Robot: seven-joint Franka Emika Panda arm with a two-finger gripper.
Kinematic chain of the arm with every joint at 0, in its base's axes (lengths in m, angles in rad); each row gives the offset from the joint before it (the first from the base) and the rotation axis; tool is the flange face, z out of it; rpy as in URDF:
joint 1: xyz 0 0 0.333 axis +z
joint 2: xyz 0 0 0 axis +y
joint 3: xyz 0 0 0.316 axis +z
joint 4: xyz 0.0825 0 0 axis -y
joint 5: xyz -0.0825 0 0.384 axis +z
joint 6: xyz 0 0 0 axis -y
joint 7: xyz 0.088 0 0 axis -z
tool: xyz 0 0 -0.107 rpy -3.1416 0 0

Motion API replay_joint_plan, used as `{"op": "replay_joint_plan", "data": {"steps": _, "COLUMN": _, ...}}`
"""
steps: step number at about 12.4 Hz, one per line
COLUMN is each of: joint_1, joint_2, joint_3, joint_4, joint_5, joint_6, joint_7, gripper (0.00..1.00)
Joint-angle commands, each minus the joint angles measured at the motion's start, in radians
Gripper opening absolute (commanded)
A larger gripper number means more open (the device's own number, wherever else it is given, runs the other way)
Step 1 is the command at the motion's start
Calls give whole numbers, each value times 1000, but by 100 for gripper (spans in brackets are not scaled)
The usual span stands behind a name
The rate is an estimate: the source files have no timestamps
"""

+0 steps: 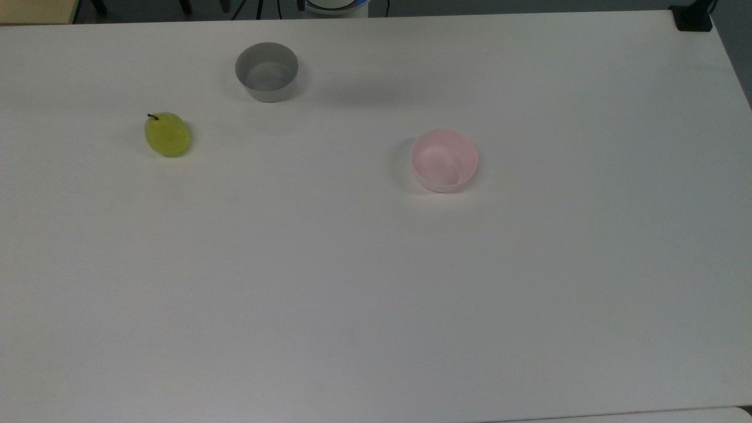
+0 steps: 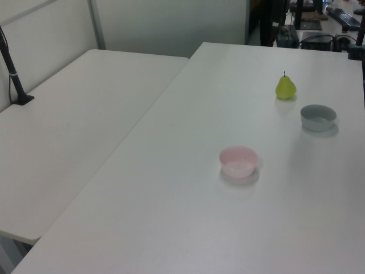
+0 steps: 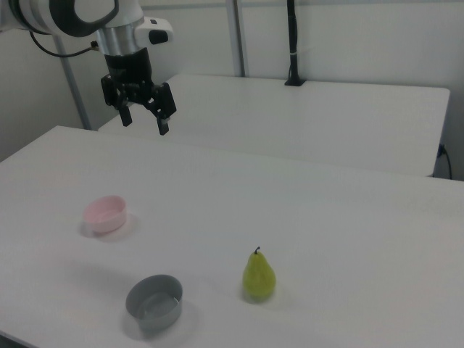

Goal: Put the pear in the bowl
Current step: 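Move the gripper from above the table toward the yellow-green pear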

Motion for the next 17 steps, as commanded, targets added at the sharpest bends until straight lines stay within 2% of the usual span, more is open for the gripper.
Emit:
{"op": "replay_joint_plan", "data": {"steps": 1, "joint_1": 9, "joint_2": -16, "joint_3": 0, "joint_4": -6, "joint_5": -9, "joint_6": -14, "joint_7": -3, "gripper": 100}}
{"op": "replay_joint_plan", "data": {"steps": 10, "joint_1": 4, "joint_2": -17, "joint_3": 0, "joint_4": -6, "joint_5": -9, "joint_6": -22, "joint_7": -6, "gripper": 100}}
{"op": "replay_joint_plan", "data": {"steps": 15, "joint_1": -17, "joint_2": -14, "joint_3": -6, "joint_4": -5, "joint_5": -23, "joint_6": -48, "joint_7": -232, "gripper": 100}}
{"op": "replay_joint_plan", "data": {"steps": 17, "joint_1": -22, "joint_2": -14, "joint_3": -6, "joint_4": -5, "joint_5": -73, "joint_6": -46, "joint_7": -284, "gripper": 100}}
